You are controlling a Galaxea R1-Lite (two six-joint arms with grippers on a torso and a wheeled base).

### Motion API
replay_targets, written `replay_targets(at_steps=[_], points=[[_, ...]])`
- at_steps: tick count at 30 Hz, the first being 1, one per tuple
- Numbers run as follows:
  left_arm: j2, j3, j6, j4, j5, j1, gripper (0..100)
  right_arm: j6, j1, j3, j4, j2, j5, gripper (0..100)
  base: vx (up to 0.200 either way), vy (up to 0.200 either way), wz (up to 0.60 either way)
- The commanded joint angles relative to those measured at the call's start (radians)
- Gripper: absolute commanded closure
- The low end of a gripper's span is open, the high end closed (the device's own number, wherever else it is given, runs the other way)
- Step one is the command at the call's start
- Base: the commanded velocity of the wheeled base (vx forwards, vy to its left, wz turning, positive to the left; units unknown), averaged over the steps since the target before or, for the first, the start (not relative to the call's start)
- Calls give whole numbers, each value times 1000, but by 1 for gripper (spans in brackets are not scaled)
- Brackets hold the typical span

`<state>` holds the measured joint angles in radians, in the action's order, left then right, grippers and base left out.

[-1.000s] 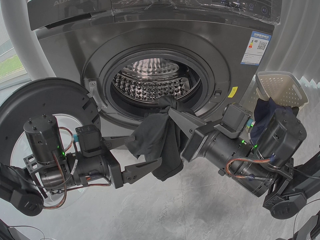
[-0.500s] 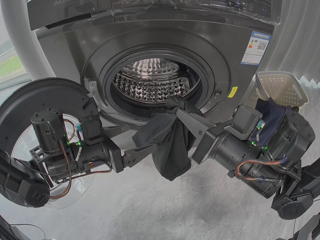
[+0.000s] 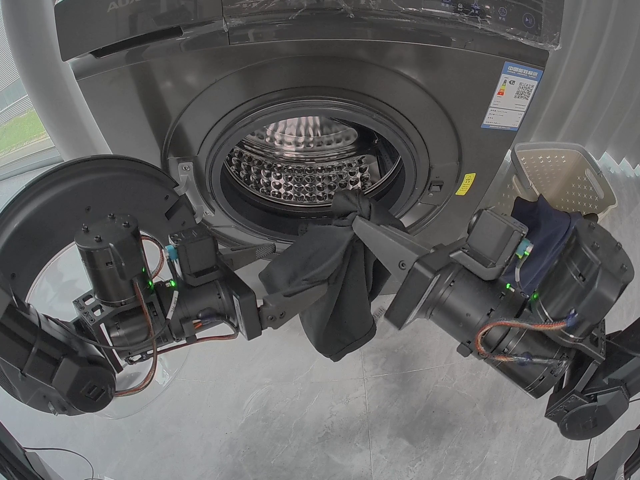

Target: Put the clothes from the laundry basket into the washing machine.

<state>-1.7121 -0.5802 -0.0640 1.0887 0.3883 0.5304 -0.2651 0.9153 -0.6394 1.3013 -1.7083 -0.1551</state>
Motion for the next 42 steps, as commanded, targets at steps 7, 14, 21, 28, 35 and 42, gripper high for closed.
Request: replay_targets(at_steps=[7,14,21,28,35,42], points=[[-118,-58,-8,102,35,-7,0,0,8,7,13,-17,0,100,0,0,0],[-104,-12,-11,188,38,-6,100,6,8,-6,13,-40,2,100,0,0,0],[-101,83,-17,295,38,-3,100,23,8,0,21,-56,8,100,0,0,0],[-55,118,-17,375,24,5,100,24,-4,9,13,-56,3,100,0,0,0],[80,221,-19,379,21,52,100,24,-9,49,12,-63,6,100,0,0,0],[128,266,-14,378,14,59,100,24,-9,58,15,-70,9,100,0,0,0]])
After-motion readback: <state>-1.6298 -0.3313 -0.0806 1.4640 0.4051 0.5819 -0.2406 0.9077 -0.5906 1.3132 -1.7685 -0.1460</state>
